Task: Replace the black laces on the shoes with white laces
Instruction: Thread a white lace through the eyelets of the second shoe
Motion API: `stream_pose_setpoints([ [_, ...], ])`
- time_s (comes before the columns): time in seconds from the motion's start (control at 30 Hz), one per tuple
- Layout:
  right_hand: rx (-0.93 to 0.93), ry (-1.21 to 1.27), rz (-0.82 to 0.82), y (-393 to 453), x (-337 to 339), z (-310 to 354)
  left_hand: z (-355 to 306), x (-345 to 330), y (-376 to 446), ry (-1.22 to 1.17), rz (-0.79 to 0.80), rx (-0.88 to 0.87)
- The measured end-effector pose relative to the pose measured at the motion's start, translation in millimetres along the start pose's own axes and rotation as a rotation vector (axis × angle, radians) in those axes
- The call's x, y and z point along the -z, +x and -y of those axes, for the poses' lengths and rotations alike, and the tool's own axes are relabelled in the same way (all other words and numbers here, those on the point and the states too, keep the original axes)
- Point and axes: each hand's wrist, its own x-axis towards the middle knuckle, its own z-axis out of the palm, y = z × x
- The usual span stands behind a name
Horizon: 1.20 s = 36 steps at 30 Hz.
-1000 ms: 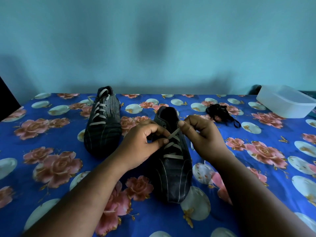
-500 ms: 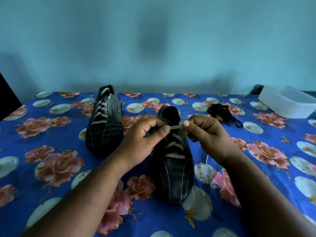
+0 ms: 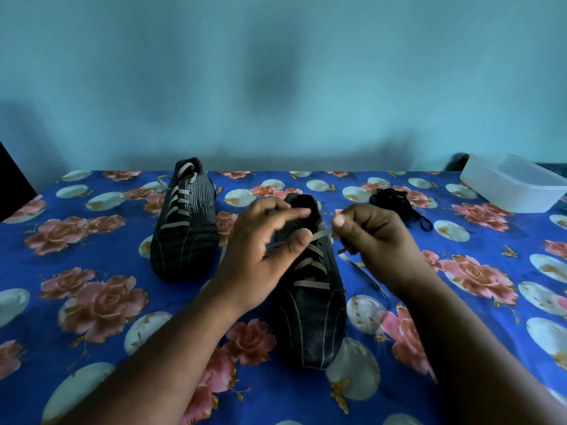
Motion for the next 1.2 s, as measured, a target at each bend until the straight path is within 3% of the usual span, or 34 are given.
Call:
stream_pose_setpoints([
  [0.1,0.066,0.01,0.111,-3,-12,4,-9,-5,0,0.005,0.055,-0.005],
  [0.3,0.067,0.018,0.085,-1,-7,1,-6,8,6,-0.123,0.074,0.028],
  [0.4,0.021,0.013,0.018,1,-1,-3,6,16,9,-0.152,-0.092,0.1],
  [0.47,-0.032,0.024,-0.069,3,6,-6,18,25,11,-0.203,-0.208,0.254],
  [0.57,-0.075,0.049,-0.15,6,14,-8,30,31,12,-0.184,-0.243,0.375],
  [0.7,-0.068,0.015,-0.1,3,10,-8,18,18,7,0.278,-0.182,0.132],
  [0.77,-0.039,-0.02,-0.017,1,3,-5,3,12,5,0.363,-0.11,0.013],
  [0.97,0.036,0.004,0.135,-3,-13,-3,-9,-3,-1,0.261,0.042,-0.095],
  [1.07,0.0,0.02,0.09,-1,-10,-1,2,1,3,0.126,0.007,-0.055],
  [1.2,-0.051,-0.031,-0.03,3,2,-8,11,13,9,-0.175,-0.176,0.14],
])
